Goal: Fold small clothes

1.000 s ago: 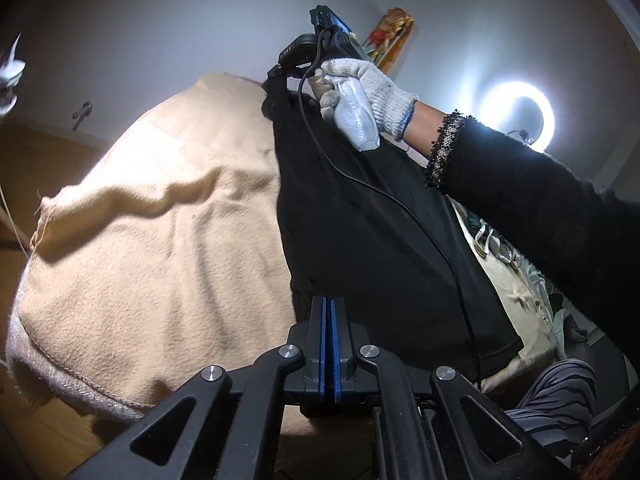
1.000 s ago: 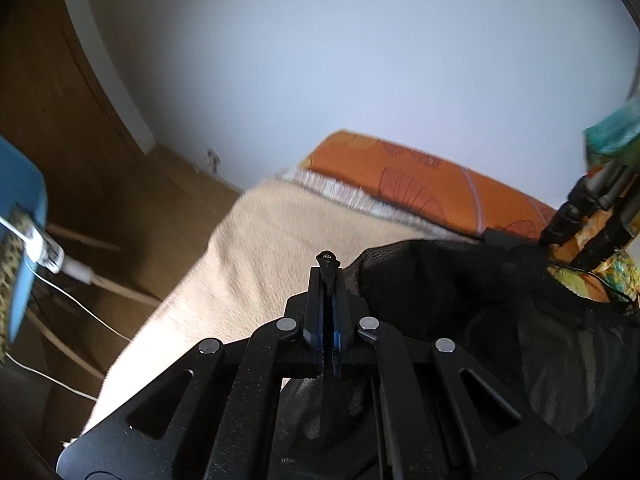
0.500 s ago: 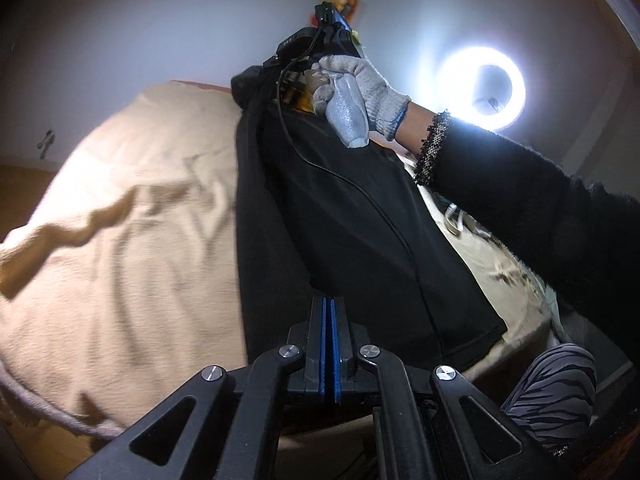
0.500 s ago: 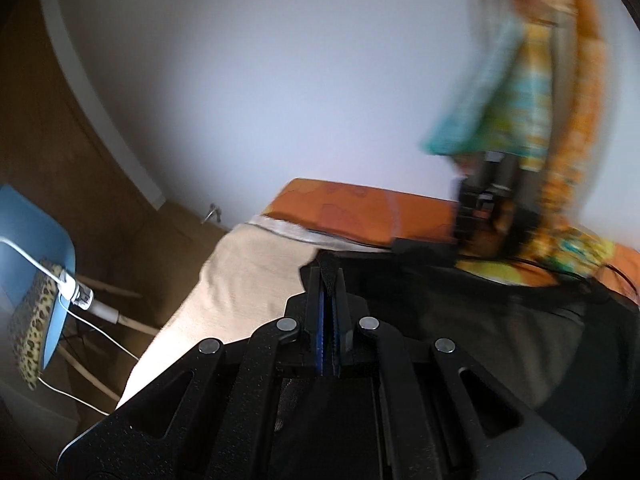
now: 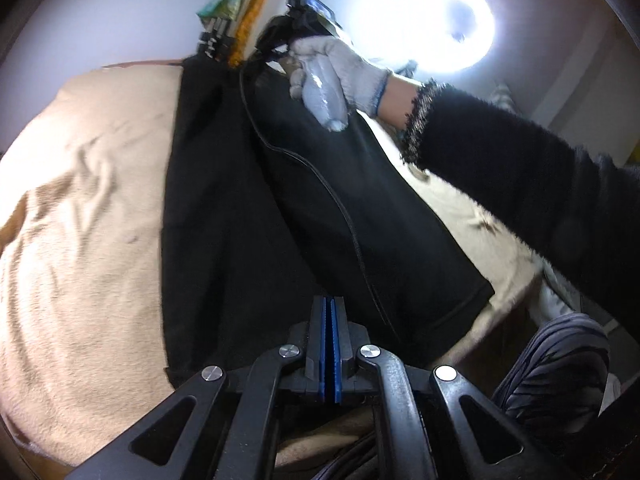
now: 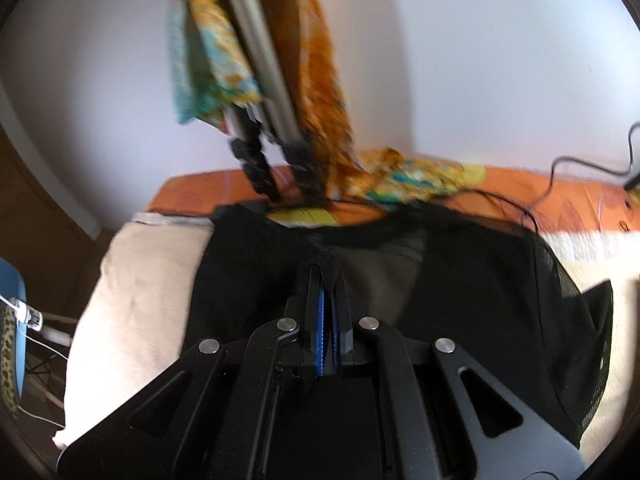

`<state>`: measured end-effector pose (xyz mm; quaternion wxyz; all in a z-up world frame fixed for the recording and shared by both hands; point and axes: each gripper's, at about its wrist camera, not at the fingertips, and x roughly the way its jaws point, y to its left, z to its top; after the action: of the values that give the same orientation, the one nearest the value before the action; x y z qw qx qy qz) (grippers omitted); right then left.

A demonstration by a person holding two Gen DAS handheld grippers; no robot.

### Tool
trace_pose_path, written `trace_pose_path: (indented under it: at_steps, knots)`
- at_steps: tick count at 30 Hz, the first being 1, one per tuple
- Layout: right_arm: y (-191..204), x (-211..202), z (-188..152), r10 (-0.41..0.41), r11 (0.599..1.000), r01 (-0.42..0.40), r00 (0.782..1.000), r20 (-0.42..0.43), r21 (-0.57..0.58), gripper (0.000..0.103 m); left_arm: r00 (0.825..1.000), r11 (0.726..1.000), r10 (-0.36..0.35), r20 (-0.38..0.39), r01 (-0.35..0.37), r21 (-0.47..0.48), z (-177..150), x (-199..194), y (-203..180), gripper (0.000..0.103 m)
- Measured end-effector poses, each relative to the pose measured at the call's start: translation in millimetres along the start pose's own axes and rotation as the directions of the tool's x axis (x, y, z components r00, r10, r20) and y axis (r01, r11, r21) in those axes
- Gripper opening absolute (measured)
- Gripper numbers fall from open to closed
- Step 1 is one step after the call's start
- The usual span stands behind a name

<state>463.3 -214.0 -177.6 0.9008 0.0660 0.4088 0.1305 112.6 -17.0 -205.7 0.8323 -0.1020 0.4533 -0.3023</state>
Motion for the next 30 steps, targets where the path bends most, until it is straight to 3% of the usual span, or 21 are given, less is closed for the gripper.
trace_pose_path:
  at_steps: [2,3,4,5,7,14,18,22,25,30]
  knots:
    - [-8,6,-1,0.037,0.999,-0.037,0.999,-0.022,0.019,0.004,1.0,1.0,-0.011,-0.009,0.011,0.001,1,-1,1,0.005]
    - [-12,4,-2,0.05,0.998,-0.049,0.998,-0.036,0.029,0.007,1.0,1.0,-0.014,-0.01,0.014,0.001,2,1,-2,0.023]
    - [-13,5,-1,0.046,0.998,-0.045,0.998,-0.051,0.033,0.019,1.0,1.0,-0.009,-0.008,0.009,-0.004,3,0,-4,0.041]
    - [-13,3,-1,0.026,0.999,-0.025,0.998,-0.051,0.025,0.037,1.0,1.0,-0.014,-0.006,0.014,-0.006,3,-2,-4,0.043]
    - [-12,-10,-1,0.0,1.0,0.0,1.0,-0.014,0.0,0.048,0.999,0.999,-0.053,0.011,0.053,0.003,2,-10,-9,0.043]
    - [-25,-72,-5,0.052,0.998,-0.053,0.998,0.024,0.023,0.048,0.995,0.999,-0.036,0.089,0.035,0.012,-9,-49,-8,0.043]
    - [-20,-125,-37,0.138,0.99,-0.138,0.99,-0.006,0.012,0.048,0.99,0.997,0.066,0.124,-0.061,-0.046,-22,-71,19,0.04]
    - [-1,-156,-91,0.197,0.979,-0.201,0.976,-0.09,-0.038,0.048,0.987,0.992,0.105,0.124,-0.094,-0.087,-35,-73,39,0.036]
    - [12,-165,-131,0.248,0.966,-0.257,0.952,-0.182,-0.031,0.048,0.985,0.99,0.123,0.125,-0.112,-0.088,-45,-72,41,0.036]
    - [39,-174,-208,0.334,0.932,-0.362,0.876,-0.349,-0.015,0.048,0.987,0.988,0.1,0.123,-0.085,-0.128,-54,-69,50,0.036]
